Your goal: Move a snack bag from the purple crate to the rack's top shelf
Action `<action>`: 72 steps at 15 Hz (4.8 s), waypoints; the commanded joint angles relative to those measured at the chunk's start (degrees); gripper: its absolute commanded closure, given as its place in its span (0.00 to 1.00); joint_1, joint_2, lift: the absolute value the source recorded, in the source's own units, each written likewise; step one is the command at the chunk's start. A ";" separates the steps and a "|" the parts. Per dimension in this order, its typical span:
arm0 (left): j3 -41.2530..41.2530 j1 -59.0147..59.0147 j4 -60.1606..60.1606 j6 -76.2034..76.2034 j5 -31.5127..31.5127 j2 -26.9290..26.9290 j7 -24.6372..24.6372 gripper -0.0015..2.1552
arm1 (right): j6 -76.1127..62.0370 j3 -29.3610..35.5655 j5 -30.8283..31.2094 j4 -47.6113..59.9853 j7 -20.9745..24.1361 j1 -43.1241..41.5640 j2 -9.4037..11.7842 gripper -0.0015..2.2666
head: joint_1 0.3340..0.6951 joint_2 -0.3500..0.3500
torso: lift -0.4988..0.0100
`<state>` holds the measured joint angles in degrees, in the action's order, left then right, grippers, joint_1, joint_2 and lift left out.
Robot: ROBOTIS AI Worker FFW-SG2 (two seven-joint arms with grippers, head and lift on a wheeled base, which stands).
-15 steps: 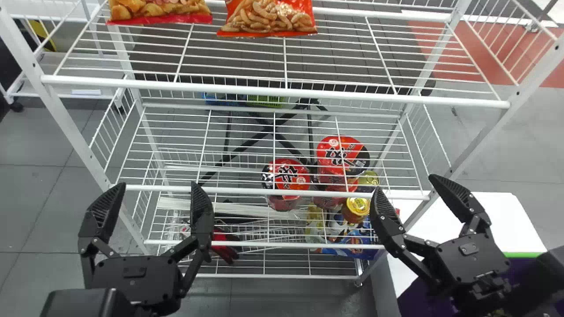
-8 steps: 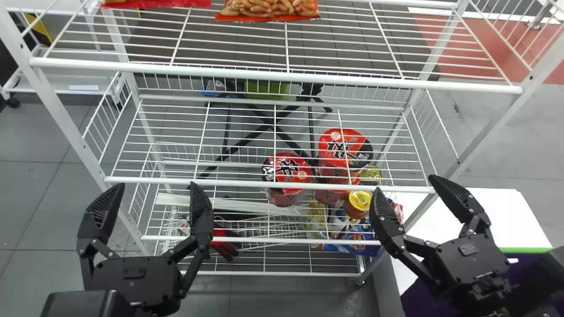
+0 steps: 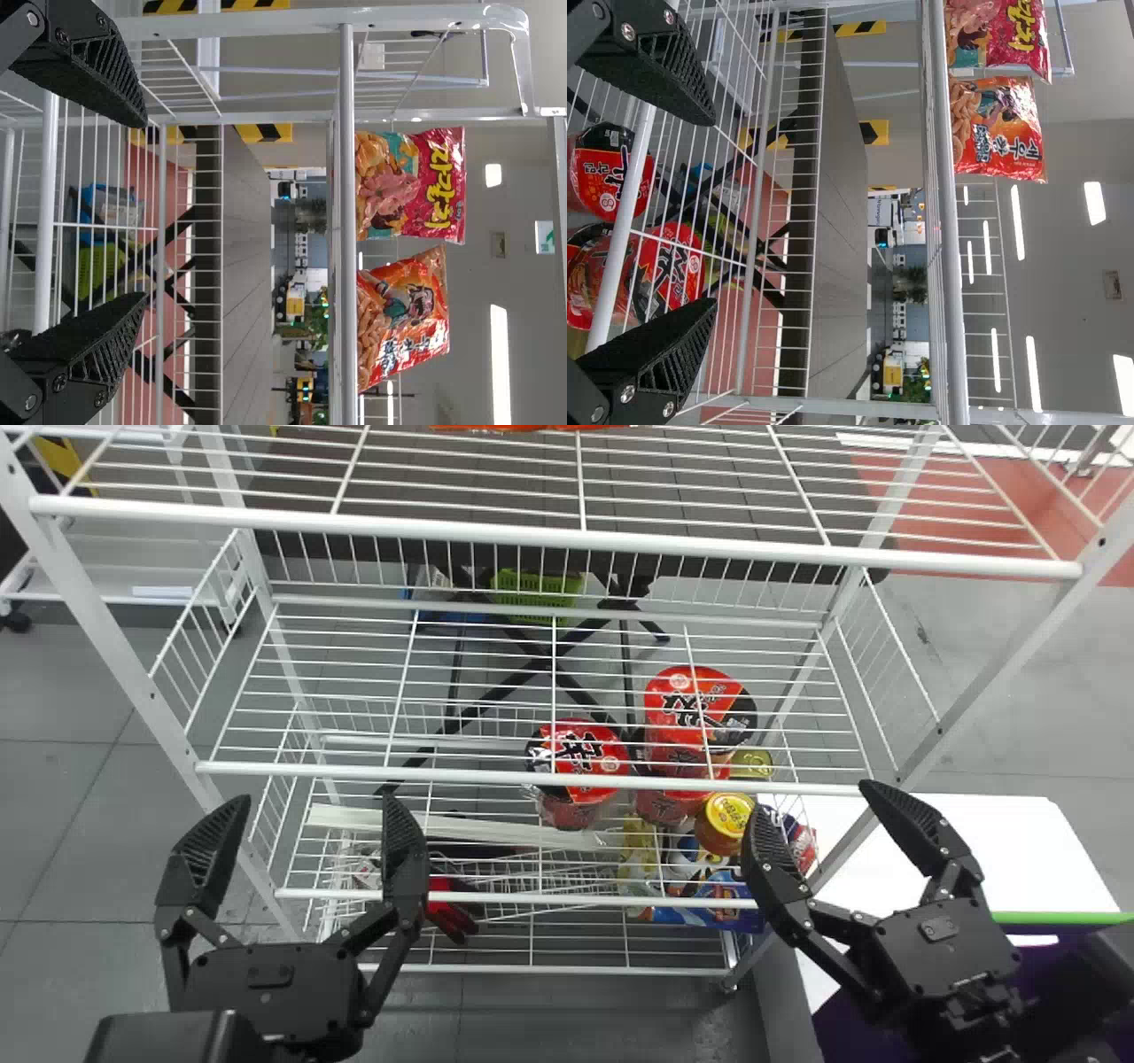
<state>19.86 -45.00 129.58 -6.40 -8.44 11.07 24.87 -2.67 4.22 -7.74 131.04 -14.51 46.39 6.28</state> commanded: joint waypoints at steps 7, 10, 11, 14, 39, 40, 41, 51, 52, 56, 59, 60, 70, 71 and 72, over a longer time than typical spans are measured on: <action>0.00 0.00 -0.21 -0.67 -0.09 0.01 0.35 0.06 | -0.36 0.00 0.00 -0.78 -0.08 -0.33 0.05 0.04 | 1.00 0.36 | 0.27; 0.00 0.00 -0.21 -0.85 -0.09 0.01 0.44 0.06 | -0.36 0.09 -0.09 -0.87 -0.17 -0.33 0.14 0.04 | 1.00 0.36 | 0.25; 0.00 0.00 -0.21 -0.85 -0.09 0.01 0.44 0.06 | -0.36 0.09 0.00 -0.87 -0.17 -0.33 0.14 0.04 | 1.00 0.36 | 0.24; 0.00 0.00 -0.21 -0.85 -0.09 0.01 0.44 0.06 | -0.36 0.09 -0.09 -0.87 -0.78 -0.42 0.14 0.04 | 1.00 0.36 | 0.21; 0.35 -0.53 -0.21 -0.67 -0.70 0.18 1.23 0.06 | -2.11 4.57 -6.94 1.77 -6.59 1.42 0.40 0.04 | 1.00 0.36 | 0.09; 0.35 -0.53 -0.30 -0.67 -0.70 0.18 1.58 0.06 | -0.18 6.50 -9.23 3.26 -7.64 2.13 0.40 0.04 | 1.00 0.36 | 0.09; 0.35 -0.53 -0.74 -0.85 -0.70 0.18 1.76 0.06 | 5.27 8.96 -10.37 5.72 -7.64 2.92 0.40 0.04 | 1.00 0.35 | 0.09; 1.32 2.29 -5.83 -2.26 -0.09 -0.70 2.29 0.06 | 50.80 43.68 -23.46 16.45 -15.64 3.36 -6.33 0.04 | 1.00 0.01 | 0.09; 1.40 2.37 -6.01 -2.26 -0.09 -0.70 2.29 0.06 | 53.43 46.41 -23.64 16.45 -15.64 2.74 -6.33 0.04 | 1.00 0.00 | 0.09; 2.64 3.17 -7.33 -2.26 -0.09 -0.79 2.29 0.06 | 81.73 63.46 -16.61 14.07 -27.06 -13.87 -6.33 0.04 | 1.00 0.00 | 0.09; 3.87 5.19 -8.56 -1.90 -0.18 -0.70 1.41 0.06 | 92.75 73.65 0.44 8.18 -46.66 -29.34 -6.33 0.04 | 1.00 0.00 | 0.09; 3.87 5.45 -8.65 -1.73 0.09 -0.52 1.32 0.06 | 92.75 73.56 1.58 5.90 -47.72 -28.72 -6.19 0.04 | 1.00 0.00 | 0.09; 3.87 5.27 -8.21 0.21 -0.35 0.09 2.29 0.06 | 87.89 59.68 30.50 -2.54 -63.81 -25.38 1.46 0.04 | 1.00 0.00 | 0.09; 3.78 5.10 -8.21 0.21 -0.44 0.09 2.29 0.06 | 82.26 57.92 34.54 -2.63 -63.81 -24.06 0.49 0.04 | 1.00 0.00 | 0.09; 3.69 5.10 -8.29 0.21 -0.44 0.18 2.29 0.06 | 75.58 57.57 36.39 -2.63 -63.81 -22.13 -0.74 0.04 | 1.00 0.00 | 0.09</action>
<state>23.67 -39.83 121.33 -6.23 -8.83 11.19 27.18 80.96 63.18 24.93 128.45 -77.96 22.02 6.95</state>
